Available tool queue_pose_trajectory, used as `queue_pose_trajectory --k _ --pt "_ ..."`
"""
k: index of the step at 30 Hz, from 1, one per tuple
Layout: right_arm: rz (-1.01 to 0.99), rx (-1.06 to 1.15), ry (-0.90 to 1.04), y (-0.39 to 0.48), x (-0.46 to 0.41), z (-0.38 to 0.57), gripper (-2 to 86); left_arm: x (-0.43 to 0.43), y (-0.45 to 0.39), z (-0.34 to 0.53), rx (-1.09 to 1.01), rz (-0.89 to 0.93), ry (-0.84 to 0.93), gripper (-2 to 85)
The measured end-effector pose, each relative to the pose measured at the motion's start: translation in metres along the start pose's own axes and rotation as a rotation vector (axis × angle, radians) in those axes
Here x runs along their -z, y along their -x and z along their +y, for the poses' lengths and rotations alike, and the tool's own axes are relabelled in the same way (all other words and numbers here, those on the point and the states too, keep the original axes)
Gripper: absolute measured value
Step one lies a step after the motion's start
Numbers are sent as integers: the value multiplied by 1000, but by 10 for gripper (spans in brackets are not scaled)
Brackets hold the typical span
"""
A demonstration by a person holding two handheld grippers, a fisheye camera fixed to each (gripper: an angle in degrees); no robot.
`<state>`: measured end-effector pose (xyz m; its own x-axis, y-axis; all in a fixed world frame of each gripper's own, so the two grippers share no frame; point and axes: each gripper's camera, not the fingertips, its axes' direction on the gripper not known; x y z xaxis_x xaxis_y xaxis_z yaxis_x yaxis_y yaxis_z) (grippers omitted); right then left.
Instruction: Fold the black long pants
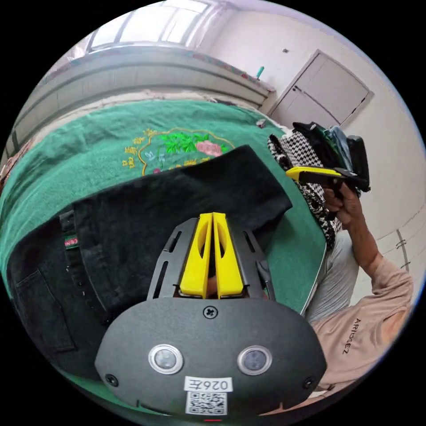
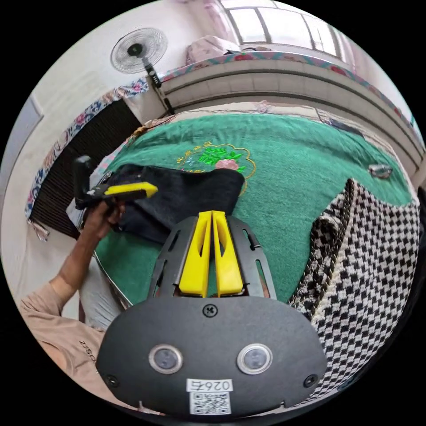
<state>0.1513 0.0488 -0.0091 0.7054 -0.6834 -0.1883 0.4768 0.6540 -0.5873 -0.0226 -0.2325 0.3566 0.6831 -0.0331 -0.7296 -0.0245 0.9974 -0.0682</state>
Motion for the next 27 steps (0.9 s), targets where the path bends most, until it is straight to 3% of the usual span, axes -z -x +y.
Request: queue_pose_trajectory --k 2,9,10,12,14,17,20,23,27 --pt "-23 -94 14 -30 2 9 14 6 11 -2 60 105 -33 -9" --pt "-252 -225 84 -68 -23 17 130 36 -31 2 -6 110 -264 9" --pt "-281 -224 112 -67 -31 16 137 36 -42 -3 -18 118 -293 26" --pt "-237 -214 86 -63 -31 16 136 30 -56 -13 -7 131 -319 146" --pt "-206 -150 84 -54 -34 13 122 7 -74 -38 -1 138 -229 225" --pt "-144 -115 113 -49 -38 14 50 -30 -93 -77 21 180 3 243" --pt "-167 -84 76 -52 -19 20 -4 -42 -108 -103 107 72 151 221" --pt "-170 -29 89 -55 -2 26 -10 -47 -134 -123 53 55 279 192" --pt "-234 -31 74 -77 29 42 -12 -41 -169 -142 -10 119 287 153"
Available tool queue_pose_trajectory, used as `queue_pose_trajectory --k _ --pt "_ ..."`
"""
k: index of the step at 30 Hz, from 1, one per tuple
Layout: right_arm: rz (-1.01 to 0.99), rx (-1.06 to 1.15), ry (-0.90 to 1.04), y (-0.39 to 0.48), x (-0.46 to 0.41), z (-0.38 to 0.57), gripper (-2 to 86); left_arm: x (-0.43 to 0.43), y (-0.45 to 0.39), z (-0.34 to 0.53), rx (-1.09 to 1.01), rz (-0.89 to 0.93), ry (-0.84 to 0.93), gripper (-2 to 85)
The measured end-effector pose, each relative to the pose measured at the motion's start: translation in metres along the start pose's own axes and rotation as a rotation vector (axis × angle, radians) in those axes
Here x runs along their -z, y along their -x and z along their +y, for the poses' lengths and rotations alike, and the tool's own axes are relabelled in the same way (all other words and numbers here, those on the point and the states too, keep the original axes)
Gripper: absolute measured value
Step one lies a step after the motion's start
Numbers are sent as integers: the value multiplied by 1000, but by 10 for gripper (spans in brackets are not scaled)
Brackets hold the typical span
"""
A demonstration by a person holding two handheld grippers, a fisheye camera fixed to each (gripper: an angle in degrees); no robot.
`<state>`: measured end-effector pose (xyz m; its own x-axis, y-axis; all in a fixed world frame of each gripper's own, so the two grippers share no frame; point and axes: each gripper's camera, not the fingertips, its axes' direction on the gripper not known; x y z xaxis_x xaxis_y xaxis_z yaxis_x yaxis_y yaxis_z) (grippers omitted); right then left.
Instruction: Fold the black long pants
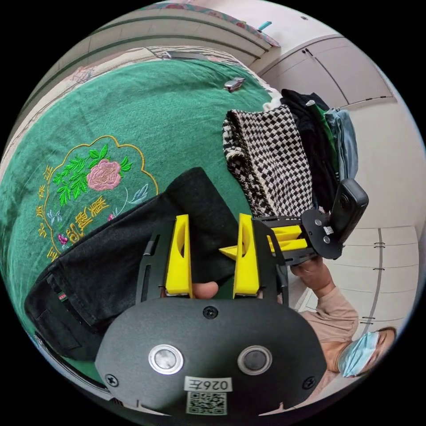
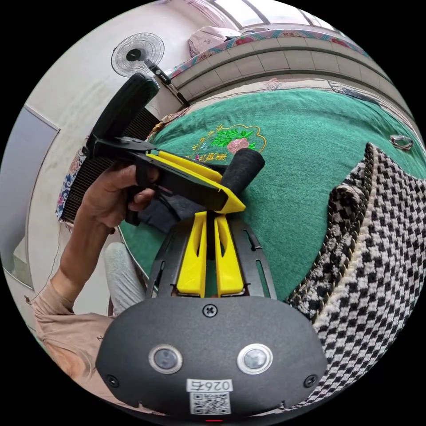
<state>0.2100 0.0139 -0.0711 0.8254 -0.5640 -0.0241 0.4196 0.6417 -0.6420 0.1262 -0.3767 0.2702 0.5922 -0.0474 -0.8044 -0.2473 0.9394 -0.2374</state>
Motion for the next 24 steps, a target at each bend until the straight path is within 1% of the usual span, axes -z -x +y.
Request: queue_pose_trajectory --k 3,8,12,15,18,21,22,24 --pt "-37 1 -59 -15 49 21 -12 11 -40 -10 -98 117 -60 131" --pt "6 72 -233 -14 151 64 -12 49 -101 -9 -286 348 -208 98" --pt "-2 145 -323 11 183 75 -12 89 -103 18 -355 427 -282 85" --pt "-8 231 -316 47 176 61 -12 127 -75 58 -364 440 -361 81" --pt "-11 321 -259 92 145 29 -11 164 -21 105 -312 467 -468 76" --pt "-14 370 -174 133 93 -21 -9 191 48 147 -199 463 -558 68" --pt "-16 374 -135 147 65 -43 -8 197 78 160 -131 444 -580 66" --pt "0 397 -50 164 19 -76 0 198 123 174 -14 404 -563 65"
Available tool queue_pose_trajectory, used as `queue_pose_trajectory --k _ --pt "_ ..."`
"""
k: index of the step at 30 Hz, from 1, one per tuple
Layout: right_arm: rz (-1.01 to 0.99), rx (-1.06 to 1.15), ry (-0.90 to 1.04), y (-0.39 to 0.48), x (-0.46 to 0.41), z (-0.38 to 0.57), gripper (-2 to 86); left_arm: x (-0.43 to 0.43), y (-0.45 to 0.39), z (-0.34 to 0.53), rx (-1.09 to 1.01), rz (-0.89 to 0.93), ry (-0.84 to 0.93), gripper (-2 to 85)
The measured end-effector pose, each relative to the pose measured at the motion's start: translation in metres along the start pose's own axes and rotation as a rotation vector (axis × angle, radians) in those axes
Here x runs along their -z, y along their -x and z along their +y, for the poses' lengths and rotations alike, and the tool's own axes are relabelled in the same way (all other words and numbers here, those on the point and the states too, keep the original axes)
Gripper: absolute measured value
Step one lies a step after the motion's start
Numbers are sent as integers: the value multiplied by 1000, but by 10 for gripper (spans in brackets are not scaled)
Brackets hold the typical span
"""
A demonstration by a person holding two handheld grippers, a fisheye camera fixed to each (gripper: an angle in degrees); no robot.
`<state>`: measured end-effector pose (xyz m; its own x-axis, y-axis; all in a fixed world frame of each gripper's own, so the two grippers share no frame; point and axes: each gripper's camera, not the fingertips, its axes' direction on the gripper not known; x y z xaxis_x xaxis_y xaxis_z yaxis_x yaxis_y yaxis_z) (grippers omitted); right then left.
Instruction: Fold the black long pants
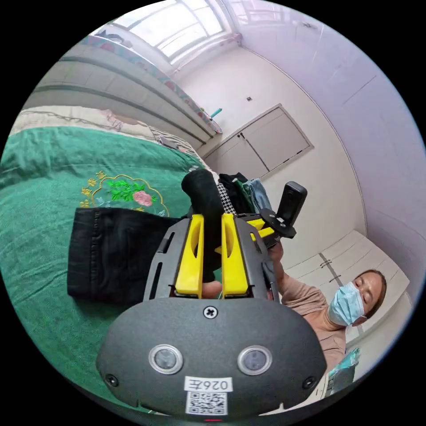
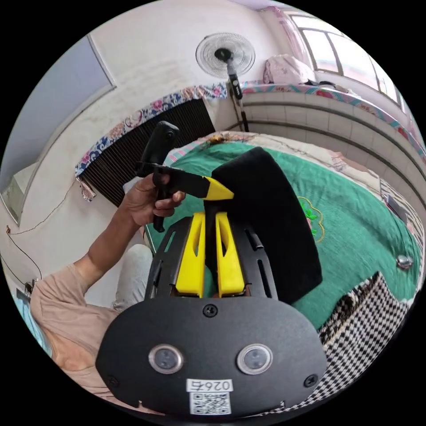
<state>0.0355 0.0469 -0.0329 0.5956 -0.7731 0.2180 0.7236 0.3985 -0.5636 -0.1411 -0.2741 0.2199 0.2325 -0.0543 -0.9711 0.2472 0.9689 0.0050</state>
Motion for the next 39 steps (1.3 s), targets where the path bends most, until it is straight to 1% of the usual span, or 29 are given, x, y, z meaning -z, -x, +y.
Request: queue_pose_trajectory --k 2,3,4,5,6,7,8,10,12,13,15,16,17,18,20,22,24,26,28,30,31,33,34,35,39 --pt "-38 -27 125 -11 -48 -31 9 20 57 13 176 -81 -7 67" --pt "-53 -41 138 -15 -54 -34 8 25 70 17 211 -91 -16 68" --pt "-96 -63 139 -22 -60 -34 7 37 91 27 286 -102 -55 70" --pt "-127 -77 144 -29 -62 -28 8 50 104 37 309 -70 -135 65" --pt "-132 -85 152 -33 -63 -24 8 56 107 43 312 -48 -178 63" --pt "-116 -99 174 -40 -64 -12 7 67 108 52 301 -32 -261 57" --pt "-72 -111 191 -48 -66 1 3 75 103 58 288 -47 -304 51" --pt "2 -142 217 -62 -73 22 -4 77 83 62 225 -107 -311 37" --pt "10 -206 228 -78 -82 39 -8 65 55 64 137 -180 -256 23" --pt "-36 -234 245 -85 -89 44 -8 52 38 64 91 -235 -197 24" --pt "-79 -253 252 -90 -94 46 -9 31 15 65 42 -379 -112 75" --pt "-80 -258 239 -91 -94 46 -9 18 3 63 18 -491 -58 124" --pt "-80 -260 228 -92 -93 45 -9 4 -6 59 -20 -573 10 150" --pt "-80 -262 222 -92 -92 45 -9 -4 -9 57 -36 -606 59 151" --pt "-87 -271 209 -96 -88 43 -9 -39 -12 53 -75 -721 276 116" --pt "-76 -280 200 -99 -86 43 -9 -50 -22 51 -141 -771 306 75" --pt "-69 -293 179 -102 -83 44 -9 -39 -40 48 -202 -738 209 33" --pt "-80 -285 107 -101 -75 44 -9 -24 -55 46 -249 -765 98 29" --pt "-68 -252 73 -96 -73 44 -9 -21 -54 48 -264 -818 99 36" --pt "-11 -239 103 -94 -81 43 -9 -25 -37 52 -189 -840 175 53" --pt "8 -222 157 -94 -94 44 -9 -24 -25 58 -131 -838 185 70" --pt "-15 -246 205 -99 -108 44 -9 -8 -19 66 -48 -738 115 75" --pt "-43 -268 208 -103 -110 44 -9 5 -17 68 15 -648 95 68" --pt "-70 -283 202 -104 -108 43 -9 17 -19 73 43 -595 71 60" --pt "-60 -274 185 -95 -107 45 -9 49 -39 97 46 -604 -80 23"
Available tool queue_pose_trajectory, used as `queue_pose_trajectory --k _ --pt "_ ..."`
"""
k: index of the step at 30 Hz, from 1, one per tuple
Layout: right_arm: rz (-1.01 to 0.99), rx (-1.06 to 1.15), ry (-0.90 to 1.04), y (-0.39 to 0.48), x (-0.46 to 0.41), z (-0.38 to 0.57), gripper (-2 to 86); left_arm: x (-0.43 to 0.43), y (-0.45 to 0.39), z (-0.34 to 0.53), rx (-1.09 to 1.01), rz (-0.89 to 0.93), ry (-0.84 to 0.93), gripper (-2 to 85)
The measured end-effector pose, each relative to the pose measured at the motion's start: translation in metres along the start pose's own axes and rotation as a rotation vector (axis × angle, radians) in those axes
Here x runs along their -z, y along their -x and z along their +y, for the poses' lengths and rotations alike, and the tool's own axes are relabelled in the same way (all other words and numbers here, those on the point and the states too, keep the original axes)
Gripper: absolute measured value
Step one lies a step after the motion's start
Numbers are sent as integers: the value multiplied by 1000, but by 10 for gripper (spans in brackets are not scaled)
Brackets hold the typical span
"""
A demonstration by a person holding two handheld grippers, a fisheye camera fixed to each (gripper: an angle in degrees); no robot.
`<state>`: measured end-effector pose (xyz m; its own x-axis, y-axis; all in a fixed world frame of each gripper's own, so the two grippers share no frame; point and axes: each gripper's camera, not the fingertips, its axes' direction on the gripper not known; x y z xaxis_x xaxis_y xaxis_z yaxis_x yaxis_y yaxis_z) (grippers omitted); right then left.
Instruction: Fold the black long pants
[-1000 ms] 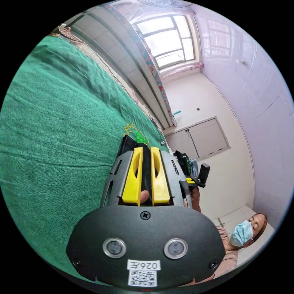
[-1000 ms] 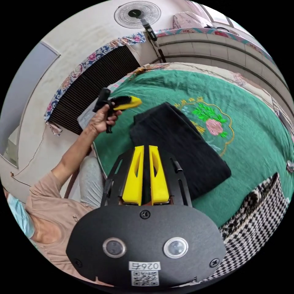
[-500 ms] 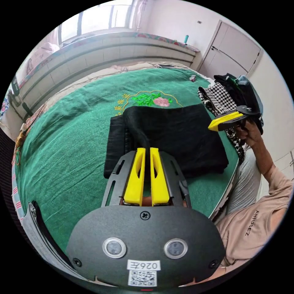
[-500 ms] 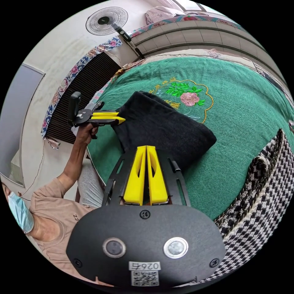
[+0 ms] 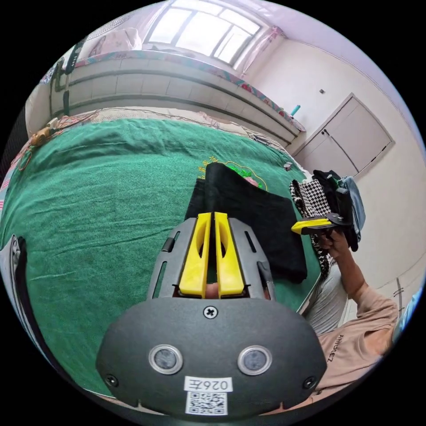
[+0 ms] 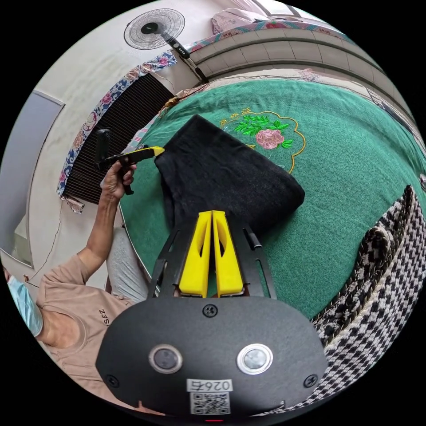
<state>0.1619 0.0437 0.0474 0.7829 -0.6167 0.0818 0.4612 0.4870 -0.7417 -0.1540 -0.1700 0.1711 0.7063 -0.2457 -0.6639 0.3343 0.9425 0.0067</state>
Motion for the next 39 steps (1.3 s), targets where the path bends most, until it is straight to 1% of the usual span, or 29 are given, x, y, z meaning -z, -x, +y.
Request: queue_pose_trajectory --k 2,5,6,9,11,12,15,16,17,18,20,21,22,23,24,25,26,27,28,29,30,31,32,33,34,35,36,38,39 --pt "27 24 -42 12 -1 5 -8 26 -3 17 -12 58 -158 -2" --pt "93 104 -21 33 -14 6 -4 49 -10 32 -60 103 -302 -8" --pt "117 127 -9 38 -19 6 -2 52 -12 35 -81 106 -320 -9" --pt "215 224 20 60 -42 10 20 72 -25 44 -190 146 -400 -10" --pt "258 278 16 73 -54 16 29 97 -39 54 -283 228 -514 -10" --pt "276 295 15 77 -57 18 27 105 -43 57 -309 245 -543 -10" --pt "425 366 2 95 -57 27 -2 153 -73 77 -476 309 -711 -9" --pt "489 412 -60 108 -48 34 -7 173 -86 89 -554 327 -792 -8" --pt "558 463 -201 124 -33 45 -10 193 -98 103 -638 371 -890 -7" --pt "590 482 -293 131 -24 53 -10 202 -102 111 -673 412 -937 -5" --pt "655 484 -653 151 10 86 -10 228 -112 132 -792 648 -1085 4" --pt "637 488 -707 153 16 92 -9 232 -114 133 -831 702 -1092 8" --pt "560 519 -737 153 24 98 -5 236 -118 134 -886 748 -1082 1" --pt "485 516 -693 148 30 97 -9 236 -122 132 -898 700 -1053 -3" --pt "468 492 -653 145 33 94 -10 235 -123 130 -889 645 -1035 -4" --pt "461 433 -558 137 36 87 -11 226 -124 123 -842 480 -997 -5" --pt "448 393 -504 125 41 82 -11 211 -118 111 -745 282 -951 -5" --pt "430 372 -501 117 44 82 -11 201 -113 103 -690 187 -922 -4" --pt "386 325 -505 99 51 83 -10 176 -97 84 -563 5 -834 -2" --pt "357 232 -486 76 56 82 -8 147 -74 64 -453 -110 -720 3" --pt "347 178 -475 64 58 82 -6 130 -61 54 -419 -150 -652 5" --pt "324 75 -445 37 60 82 -1 95 -31 35 -327 -169 -504 31" --pt "297 -26 -419 10 61 83 10 60 0 18 -246 -125 -353 70" --pt "280 -66 -408 -3 61 85 15 44 14 10 -199 -100 -285 97" --pt "228 -129 -398 -28 61 90 42 15 40 -3 -102 -59 -163 149" --pt "155 -191 -381 -53 60 94 66 -10 58 -13 -51 -28 -67 200" --pt "110 -213 -369 -65 59 96 77 -21 65 -16 -34 -11 -35 203" --pt "-73 -293 -331 -108 51 103 105 -59 78 -23 -13 34 58 215" --pt "-113 -311 -320 -118 48 105 108 -66 80 -24 -17 28 67 219"
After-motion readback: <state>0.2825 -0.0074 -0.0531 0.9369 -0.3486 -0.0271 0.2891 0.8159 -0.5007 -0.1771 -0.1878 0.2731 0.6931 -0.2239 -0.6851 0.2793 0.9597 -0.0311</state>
